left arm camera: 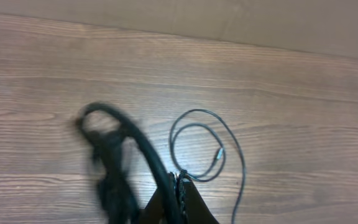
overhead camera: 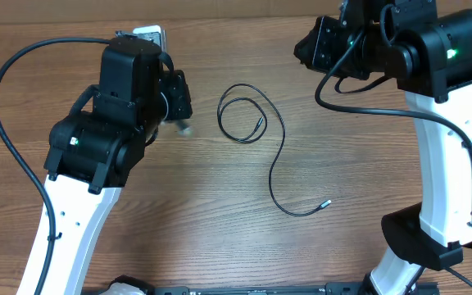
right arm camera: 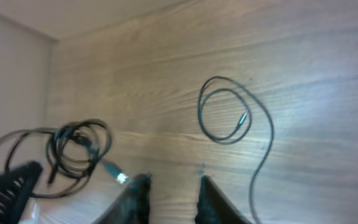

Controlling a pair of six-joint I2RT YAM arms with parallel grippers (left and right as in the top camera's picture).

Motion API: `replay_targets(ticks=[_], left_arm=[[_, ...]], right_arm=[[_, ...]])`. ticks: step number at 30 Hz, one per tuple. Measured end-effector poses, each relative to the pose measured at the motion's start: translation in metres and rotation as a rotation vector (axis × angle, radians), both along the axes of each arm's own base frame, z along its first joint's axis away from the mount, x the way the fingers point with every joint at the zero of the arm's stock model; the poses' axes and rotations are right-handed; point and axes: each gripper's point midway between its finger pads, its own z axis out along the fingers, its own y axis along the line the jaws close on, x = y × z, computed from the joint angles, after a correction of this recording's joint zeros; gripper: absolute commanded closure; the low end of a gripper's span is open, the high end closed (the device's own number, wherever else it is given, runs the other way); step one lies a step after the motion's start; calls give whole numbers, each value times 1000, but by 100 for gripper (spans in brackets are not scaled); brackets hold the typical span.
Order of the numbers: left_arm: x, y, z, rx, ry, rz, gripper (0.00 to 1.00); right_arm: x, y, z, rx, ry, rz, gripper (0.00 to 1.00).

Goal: Untangle cables

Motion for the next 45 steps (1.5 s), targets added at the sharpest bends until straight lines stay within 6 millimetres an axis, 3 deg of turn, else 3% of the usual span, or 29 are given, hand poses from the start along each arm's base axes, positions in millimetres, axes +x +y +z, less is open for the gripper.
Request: replay_targets(ticks=[12,19,34,45], left_arm=[[-12,-56,18,-195,-17,-282,96],[-26,-86,36,-319,-31,-454,96],[-29,-97,49,-422,-27,-478,96],[-29,-97,50,-453,-9,-457,96]], right_arm=[[12,19,-29,13,90,50,61],[6,32,-45,27,150,162,60],[-1,42,-91,-33,218,373,58],[-1,50,-90,-3,186,443,57]])
